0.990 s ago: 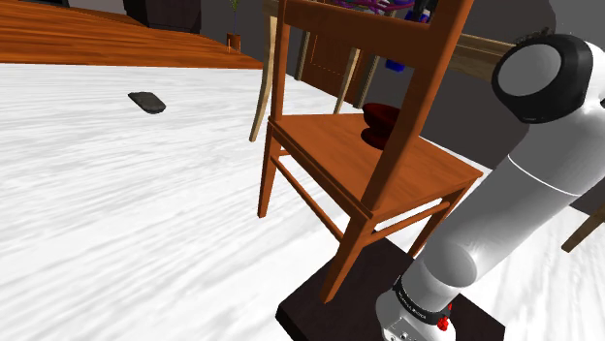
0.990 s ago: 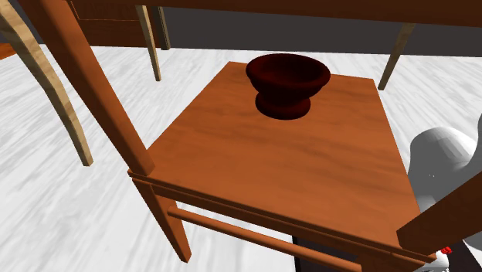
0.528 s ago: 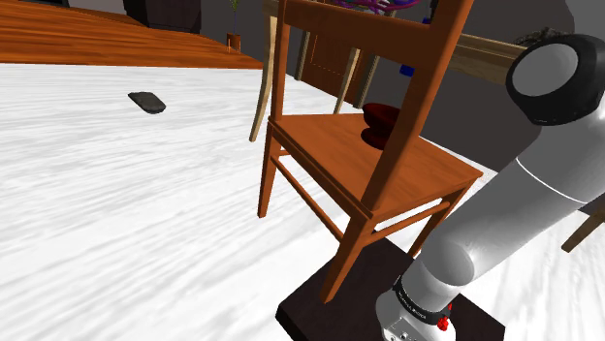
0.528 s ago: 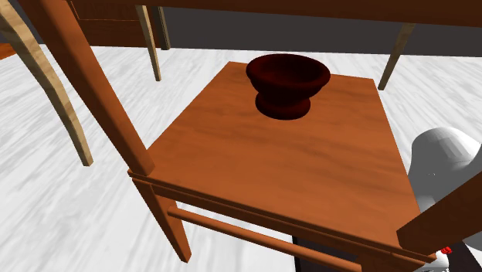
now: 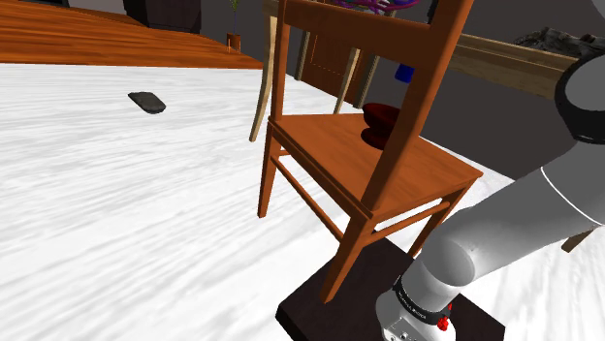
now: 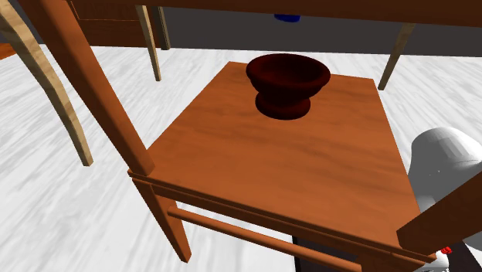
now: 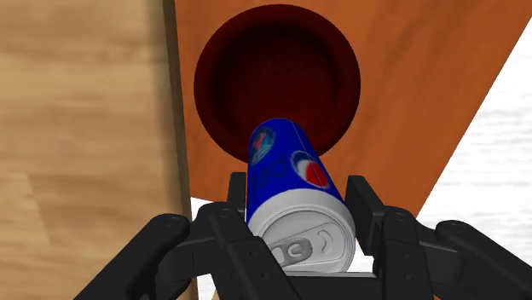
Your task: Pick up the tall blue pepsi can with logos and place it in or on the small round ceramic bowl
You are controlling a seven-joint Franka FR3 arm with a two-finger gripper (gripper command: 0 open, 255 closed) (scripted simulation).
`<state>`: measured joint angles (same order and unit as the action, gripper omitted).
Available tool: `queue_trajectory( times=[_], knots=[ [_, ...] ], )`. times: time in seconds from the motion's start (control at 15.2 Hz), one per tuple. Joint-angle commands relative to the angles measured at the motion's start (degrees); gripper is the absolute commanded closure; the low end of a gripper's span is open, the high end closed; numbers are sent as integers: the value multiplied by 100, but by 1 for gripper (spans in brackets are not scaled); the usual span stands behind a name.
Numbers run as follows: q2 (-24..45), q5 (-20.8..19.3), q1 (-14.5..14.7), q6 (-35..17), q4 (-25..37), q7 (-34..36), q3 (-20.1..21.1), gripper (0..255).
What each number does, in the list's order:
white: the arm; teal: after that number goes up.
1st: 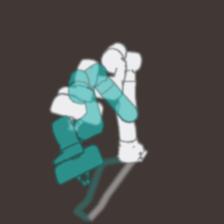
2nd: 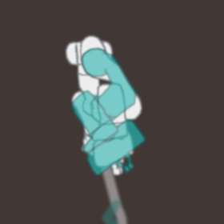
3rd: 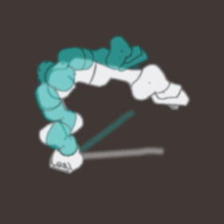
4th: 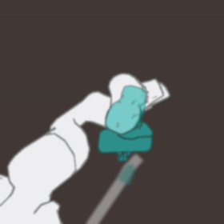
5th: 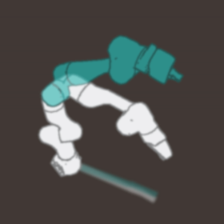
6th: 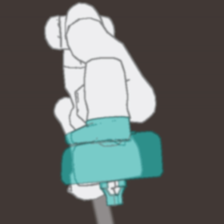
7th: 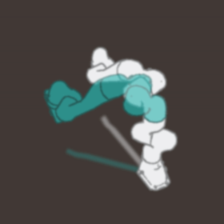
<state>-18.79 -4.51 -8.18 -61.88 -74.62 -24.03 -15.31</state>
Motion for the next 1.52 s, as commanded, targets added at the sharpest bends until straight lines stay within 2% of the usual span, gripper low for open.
queue_trajectory(
  times=[0.0,0.66,1.12,1.19,1.32,1.39,1.45],
  knots=[
    [8,-32,-27,11,-515,41,-18,255],
    [-635,-117,-123,-868,-2033,158,103,255],
    [-634,-112,-140,-869,-2033,152,114,255],
    [-590,-109,-141,-782,-1914,103,72,0],
    [-205,-44,-84,-932,-1698,149,68,0],
    [122,22,-36,-721,-1170,174,59,0],
    [94,29,-25,-672,-1157,298,167,0]
  ],
)
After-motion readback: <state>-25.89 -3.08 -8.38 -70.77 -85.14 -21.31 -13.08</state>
